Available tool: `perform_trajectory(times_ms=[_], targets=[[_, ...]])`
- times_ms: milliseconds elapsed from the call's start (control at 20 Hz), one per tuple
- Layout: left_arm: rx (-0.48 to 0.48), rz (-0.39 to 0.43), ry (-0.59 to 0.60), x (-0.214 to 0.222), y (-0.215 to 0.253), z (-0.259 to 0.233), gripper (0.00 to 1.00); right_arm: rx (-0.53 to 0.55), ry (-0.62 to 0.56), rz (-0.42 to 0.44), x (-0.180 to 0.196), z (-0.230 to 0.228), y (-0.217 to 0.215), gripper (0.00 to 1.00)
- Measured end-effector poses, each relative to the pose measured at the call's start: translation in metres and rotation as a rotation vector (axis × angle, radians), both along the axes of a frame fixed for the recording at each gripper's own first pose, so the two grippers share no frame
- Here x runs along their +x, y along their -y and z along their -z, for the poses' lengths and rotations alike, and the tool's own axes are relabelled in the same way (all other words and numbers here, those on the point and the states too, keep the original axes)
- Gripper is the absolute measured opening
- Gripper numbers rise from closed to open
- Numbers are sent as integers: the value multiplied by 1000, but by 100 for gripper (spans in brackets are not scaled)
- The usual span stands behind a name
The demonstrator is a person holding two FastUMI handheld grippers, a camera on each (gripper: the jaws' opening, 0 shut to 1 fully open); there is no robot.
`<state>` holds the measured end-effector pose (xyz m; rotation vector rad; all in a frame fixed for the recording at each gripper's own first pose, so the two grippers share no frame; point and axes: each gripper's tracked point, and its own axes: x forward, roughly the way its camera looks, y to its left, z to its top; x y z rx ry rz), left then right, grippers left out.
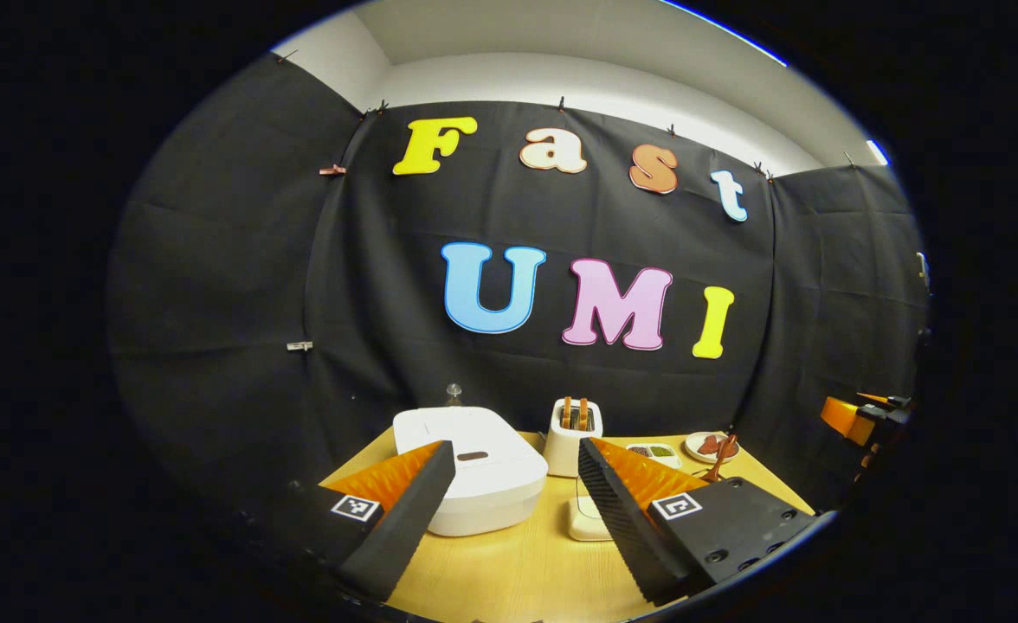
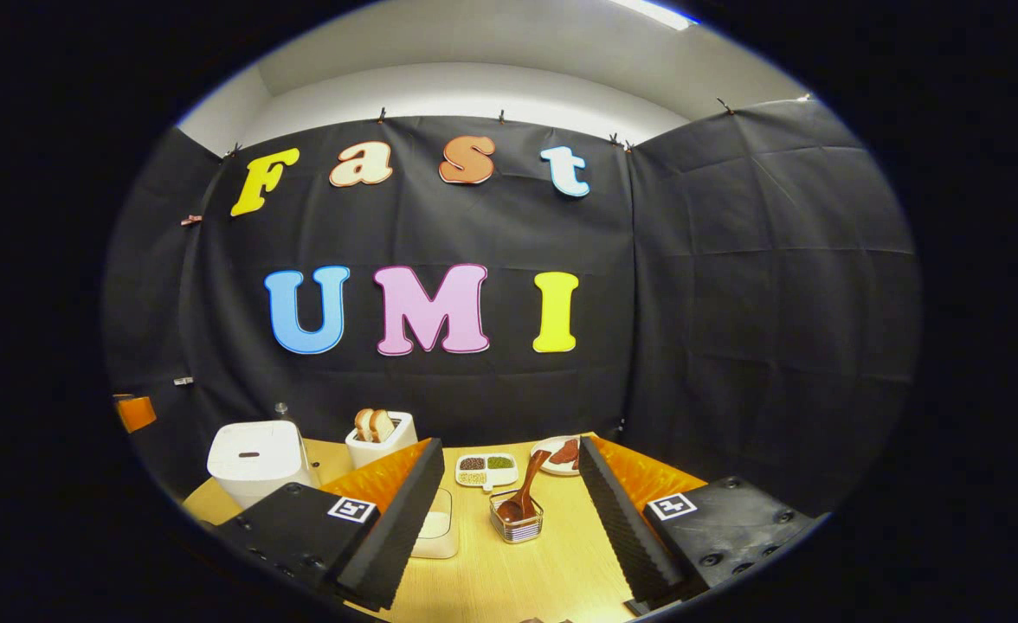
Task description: Close the left gripper, press the button to open the rice cooker; take a wooden spoon from the chopstick holder with the right hand, scoop a spoonful of rice and pour it into the rice cooker, then put the wooden spoon back into the chopstick holder.
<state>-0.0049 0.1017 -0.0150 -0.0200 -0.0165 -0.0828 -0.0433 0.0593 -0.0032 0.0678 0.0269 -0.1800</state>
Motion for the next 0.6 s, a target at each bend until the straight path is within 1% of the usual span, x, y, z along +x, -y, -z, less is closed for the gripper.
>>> perform_trajectory(times_ms=[50, 250, 400, 550, 600], targets=[[-7, 6, -8, 0, -7, 5, 99, -2, -8, 5, -2, 3, -5, 98], [-32, 27, -12, -4, -29, 12, 99, 21, -25, 3, -12, 3, -24, 98], [-49, 56, -21, -4, -36, 13, 98, -1, -20, 10, -13, -1, -25, 98], [-63, 61, -27, 4, -43, 5, 98, 0, -8, 14, -9, -7, -25, 98], [-83, 64, -30, 11, -43, 2, 93, 6, -5, 10, -6, -8, -26, 98]])
